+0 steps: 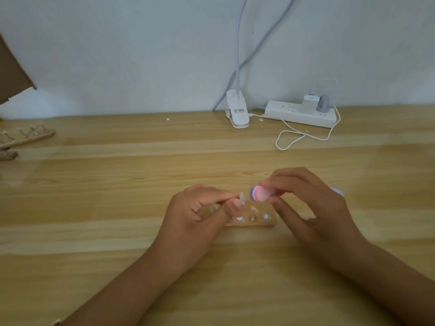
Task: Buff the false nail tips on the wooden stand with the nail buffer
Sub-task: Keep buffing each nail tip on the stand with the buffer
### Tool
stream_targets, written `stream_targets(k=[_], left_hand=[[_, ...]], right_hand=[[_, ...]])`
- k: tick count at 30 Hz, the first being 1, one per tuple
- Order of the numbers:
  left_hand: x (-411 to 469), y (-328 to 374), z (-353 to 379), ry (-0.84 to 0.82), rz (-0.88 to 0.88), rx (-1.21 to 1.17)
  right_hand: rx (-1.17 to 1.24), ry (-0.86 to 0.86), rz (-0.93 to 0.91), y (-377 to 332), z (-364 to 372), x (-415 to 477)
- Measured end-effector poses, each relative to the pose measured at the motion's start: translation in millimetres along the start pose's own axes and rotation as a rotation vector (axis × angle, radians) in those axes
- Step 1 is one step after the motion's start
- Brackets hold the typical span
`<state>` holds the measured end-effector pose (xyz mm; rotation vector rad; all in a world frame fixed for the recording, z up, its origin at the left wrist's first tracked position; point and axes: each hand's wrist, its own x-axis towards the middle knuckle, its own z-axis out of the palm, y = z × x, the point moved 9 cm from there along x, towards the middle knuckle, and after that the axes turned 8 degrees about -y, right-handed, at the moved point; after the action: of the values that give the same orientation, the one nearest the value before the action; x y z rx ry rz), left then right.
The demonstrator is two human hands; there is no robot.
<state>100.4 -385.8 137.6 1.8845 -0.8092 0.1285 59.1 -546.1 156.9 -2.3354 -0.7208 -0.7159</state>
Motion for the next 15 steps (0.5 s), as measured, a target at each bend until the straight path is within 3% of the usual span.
stream_targets(k=[5, 10, 15], left_hand=[[0.2, 2.6, 7.2, -0.035, 0.011, -0.015], [0.8, 4.4, 7.8, -0.061, 0.022, -0.039], [-0.3, 7.9, 10.6, -0.078, 0.056, 0.021]], right_hand=[[0.042, -0.017, -0.145, -27.8, 13.8, -6.4], [-0.029, 0.009, -0.020, -1.5, 1.1, -0.8], [0.036, 0.003, -0.164, -33.5, 13.9, -7.4]])
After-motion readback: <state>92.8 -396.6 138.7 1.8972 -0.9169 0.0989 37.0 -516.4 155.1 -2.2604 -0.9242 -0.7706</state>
